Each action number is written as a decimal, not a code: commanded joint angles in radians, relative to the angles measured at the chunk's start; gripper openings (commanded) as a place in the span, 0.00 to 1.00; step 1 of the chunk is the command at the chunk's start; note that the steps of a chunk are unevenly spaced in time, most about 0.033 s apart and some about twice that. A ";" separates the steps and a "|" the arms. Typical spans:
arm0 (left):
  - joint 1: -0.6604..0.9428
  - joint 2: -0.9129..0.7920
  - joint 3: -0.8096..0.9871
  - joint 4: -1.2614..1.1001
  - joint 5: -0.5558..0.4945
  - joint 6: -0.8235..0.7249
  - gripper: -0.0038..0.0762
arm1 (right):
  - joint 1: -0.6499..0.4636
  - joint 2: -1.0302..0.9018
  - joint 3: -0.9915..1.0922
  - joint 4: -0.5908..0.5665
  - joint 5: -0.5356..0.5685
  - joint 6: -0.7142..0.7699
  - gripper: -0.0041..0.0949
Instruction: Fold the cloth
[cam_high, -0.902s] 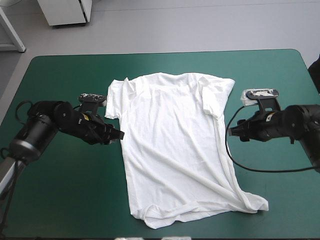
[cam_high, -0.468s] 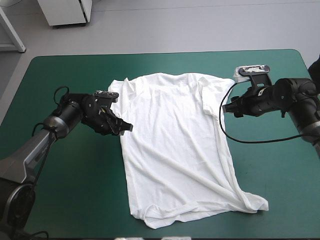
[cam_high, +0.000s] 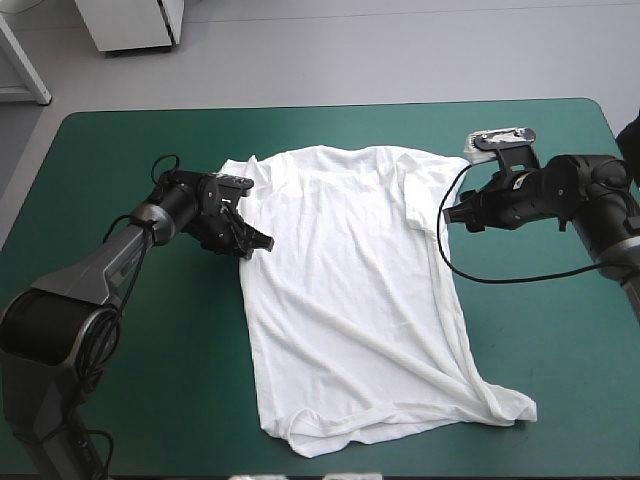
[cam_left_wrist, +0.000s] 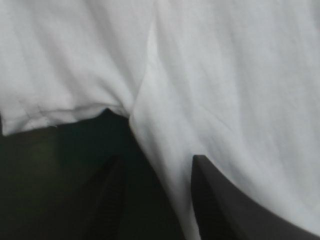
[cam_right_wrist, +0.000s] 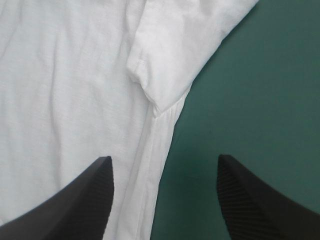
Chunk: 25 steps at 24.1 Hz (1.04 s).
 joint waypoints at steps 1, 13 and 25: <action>-0.003 -0.015 -0.044 -0.011 -0.001 -0.013 0.45 | -0.002 -0.027 -0.034 0.007 -0.053 -0.013 0.62; -0.013 0.072 -0.044 -0.135 0.034 0.059 0.15 | -0.002 0.136 -0.034 0.021 -0.009 -0.017 0.62; -0.020 0.070 -0.051 -0.168 0.077 0.108 0.04 | 0.043 0.309 -0.034 0.060 0.014 -0.047 0.62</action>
